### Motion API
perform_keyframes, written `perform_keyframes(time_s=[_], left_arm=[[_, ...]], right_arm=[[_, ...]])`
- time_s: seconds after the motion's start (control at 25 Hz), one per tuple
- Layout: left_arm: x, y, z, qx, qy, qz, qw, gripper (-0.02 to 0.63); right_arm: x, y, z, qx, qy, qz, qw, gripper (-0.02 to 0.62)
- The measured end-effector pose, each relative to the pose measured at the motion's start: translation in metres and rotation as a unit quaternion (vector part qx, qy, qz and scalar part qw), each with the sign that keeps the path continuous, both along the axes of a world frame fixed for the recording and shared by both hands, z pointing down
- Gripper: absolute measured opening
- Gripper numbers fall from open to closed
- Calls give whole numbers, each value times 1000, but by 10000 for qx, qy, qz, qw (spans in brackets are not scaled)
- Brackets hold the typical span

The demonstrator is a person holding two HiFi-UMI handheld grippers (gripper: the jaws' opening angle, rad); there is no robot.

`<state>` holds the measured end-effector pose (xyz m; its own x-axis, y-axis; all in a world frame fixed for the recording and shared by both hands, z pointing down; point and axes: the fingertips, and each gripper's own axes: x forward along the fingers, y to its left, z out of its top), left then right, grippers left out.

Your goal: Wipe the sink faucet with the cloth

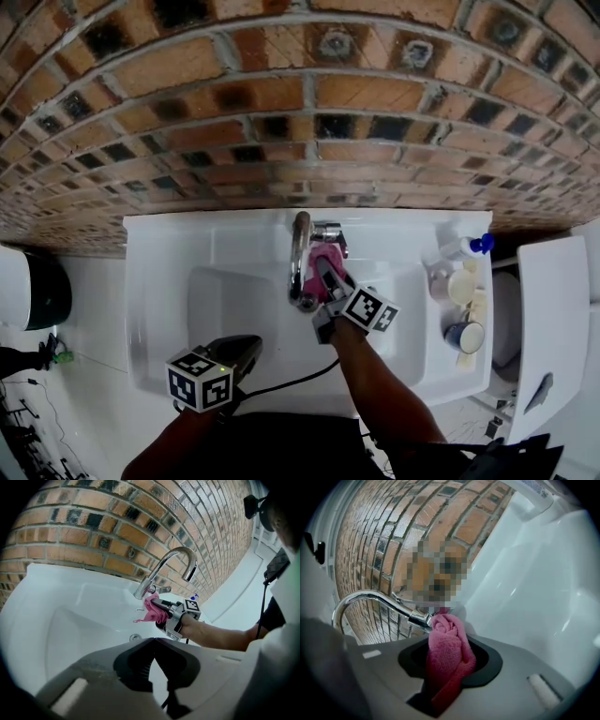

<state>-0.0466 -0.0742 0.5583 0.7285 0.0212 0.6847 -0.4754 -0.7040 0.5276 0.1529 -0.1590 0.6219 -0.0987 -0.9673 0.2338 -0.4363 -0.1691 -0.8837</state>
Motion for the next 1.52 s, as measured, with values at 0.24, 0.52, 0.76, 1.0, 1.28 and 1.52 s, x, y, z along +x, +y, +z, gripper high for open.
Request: perform_keyframes(time_s=[0.24, 0.52, 0.76, 1.0, 1.28, 1.52], left_arm=[[4, 3, 1, -7, -17, 34, 10000, 3], [3, 4, -2, 12, 29, -13, 10000, 3], [-3, 4, -6, 24, 90, -125, 9999, 3], [-3, 9, -10, 26, 239, -144, 9996, 3], [-10, 17, -17, 71, 321, -237, 9992, 3], [-10, 25, -22, 110, 399, -255, 9988, 3]], right_arm=[[-24, -2, -4, 4, 119, -497, 9987, 138], [-33, -28, -23, 355, -291, -480, 9978, 140], [-39, -36, -40, 406, 11, -652, 9970, 140], [-39, -34, -58, 461, 512, -713, 9951, 139], [-38, -31, -84, 812, 956, -786, 9890, 138], [-37, -34, -127, 1317, 1482, -881, 9762, 138]])
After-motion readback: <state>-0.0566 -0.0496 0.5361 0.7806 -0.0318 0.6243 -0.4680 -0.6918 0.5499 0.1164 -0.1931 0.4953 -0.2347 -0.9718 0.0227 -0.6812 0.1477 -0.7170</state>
